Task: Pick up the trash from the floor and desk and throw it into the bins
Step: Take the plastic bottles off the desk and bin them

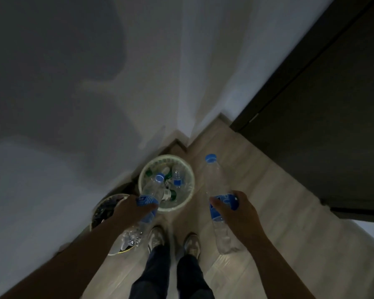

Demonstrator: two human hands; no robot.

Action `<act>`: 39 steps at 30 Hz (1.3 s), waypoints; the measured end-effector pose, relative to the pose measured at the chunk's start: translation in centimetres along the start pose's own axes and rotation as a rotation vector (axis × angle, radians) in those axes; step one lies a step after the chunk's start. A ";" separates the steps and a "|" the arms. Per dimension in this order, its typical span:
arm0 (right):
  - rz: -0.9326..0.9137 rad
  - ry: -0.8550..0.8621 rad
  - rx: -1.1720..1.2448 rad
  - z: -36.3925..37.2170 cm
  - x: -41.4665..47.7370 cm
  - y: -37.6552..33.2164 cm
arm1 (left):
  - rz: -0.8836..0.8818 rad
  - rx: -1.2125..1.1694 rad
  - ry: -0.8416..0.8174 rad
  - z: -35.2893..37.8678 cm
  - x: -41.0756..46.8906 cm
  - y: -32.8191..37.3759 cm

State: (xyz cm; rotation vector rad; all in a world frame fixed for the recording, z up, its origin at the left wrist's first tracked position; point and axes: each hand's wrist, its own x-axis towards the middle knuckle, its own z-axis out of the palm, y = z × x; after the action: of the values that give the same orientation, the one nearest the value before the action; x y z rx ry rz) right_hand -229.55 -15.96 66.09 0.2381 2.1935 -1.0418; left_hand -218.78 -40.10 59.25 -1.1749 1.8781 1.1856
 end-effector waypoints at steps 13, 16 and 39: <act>0.121 0.003 0.009 6.6 8.9 8.2 | 0.013 0.246 -0.087 5.1 16.3 -2.2; 0.123 -0.002 0.003 7.4 10.1 9.4 | 0.051 0.351 -0.042 5.5 18.8 -1.5; 0.387 -0.213 -0.176 13.9 16.9 10.2 | 0.349 0.479 0.266 2.6 22.9 -3.8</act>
State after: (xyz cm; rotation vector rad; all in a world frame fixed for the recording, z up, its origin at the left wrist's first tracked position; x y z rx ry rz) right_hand -230.73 -21.53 42.69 0.4298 1.9318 -0.6260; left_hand -224.68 -46.63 37.57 -0.7861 2.4672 0.6970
